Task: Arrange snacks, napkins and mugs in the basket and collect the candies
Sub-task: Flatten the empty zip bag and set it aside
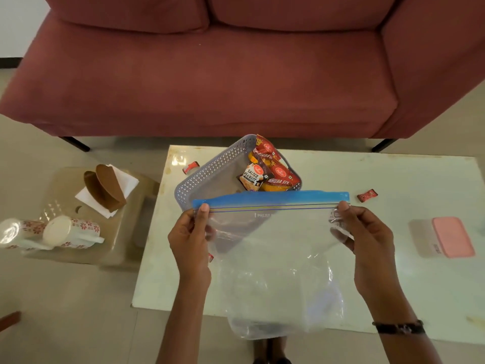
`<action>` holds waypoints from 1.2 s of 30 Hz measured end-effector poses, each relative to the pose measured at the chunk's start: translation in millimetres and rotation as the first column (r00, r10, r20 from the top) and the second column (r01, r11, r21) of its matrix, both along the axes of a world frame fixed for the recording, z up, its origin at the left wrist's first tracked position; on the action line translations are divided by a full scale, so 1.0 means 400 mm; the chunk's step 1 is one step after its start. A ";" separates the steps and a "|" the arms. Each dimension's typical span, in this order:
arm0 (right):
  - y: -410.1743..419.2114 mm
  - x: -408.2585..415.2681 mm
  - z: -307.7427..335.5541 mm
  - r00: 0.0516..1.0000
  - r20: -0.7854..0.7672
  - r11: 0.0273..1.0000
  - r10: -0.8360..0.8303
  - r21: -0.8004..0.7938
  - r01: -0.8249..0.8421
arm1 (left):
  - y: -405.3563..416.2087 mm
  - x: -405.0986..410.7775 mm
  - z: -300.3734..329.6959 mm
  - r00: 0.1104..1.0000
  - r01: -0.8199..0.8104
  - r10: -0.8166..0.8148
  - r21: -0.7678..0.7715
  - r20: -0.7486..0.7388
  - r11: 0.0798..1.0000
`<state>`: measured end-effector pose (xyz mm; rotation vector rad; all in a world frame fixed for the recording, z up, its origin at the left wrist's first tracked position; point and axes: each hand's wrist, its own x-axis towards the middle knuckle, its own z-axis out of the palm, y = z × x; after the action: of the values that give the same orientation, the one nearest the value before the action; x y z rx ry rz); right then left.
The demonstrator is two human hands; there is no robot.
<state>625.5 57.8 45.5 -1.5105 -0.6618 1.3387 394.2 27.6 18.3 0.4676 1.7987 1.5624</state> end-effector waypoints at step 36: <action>0.028 1.317 -0.192 0.907 0.194 0.928 0.373 -0.087 -0.363 | 0.157 1.319 -0.138 0.494 0.869 -0.816 -0.139 0.299 0.475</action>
<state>1152.3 68.8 -31.5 -1.6341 -1.1000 1.4950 921.9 90.3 -36.8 0.8752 1.2369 0.5912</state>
